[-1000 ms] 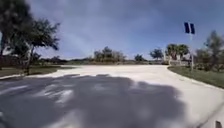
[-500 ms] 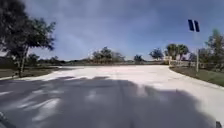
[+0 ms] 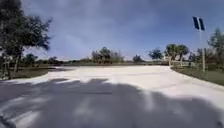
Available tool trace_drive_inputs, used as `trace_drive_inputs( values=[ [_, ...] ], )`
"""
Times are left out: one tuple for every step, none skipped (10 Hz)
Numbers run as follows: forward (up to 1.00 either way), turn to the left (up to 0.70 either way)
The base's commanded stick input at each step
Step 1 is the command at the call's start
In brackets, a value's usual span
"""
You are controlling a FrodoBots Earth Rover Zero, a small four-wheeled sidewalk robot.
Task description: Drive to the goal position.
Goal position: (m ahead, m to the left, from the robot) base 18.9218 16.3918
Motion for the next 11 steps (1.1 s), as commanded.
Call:
trace_drive_inputs(
  values=[
    [0.85,0.34],
    [0.85,0.34],
    [0.85,0.34],
    [0.85,0.34],
    [0.85,0.34],
    [0.85,0.34],
    [0.85,0.34],
    [0.85,0.34],
    [0.85,0.34],
    [0.85,0.18],
    [0.85,0.00]
  ],
)
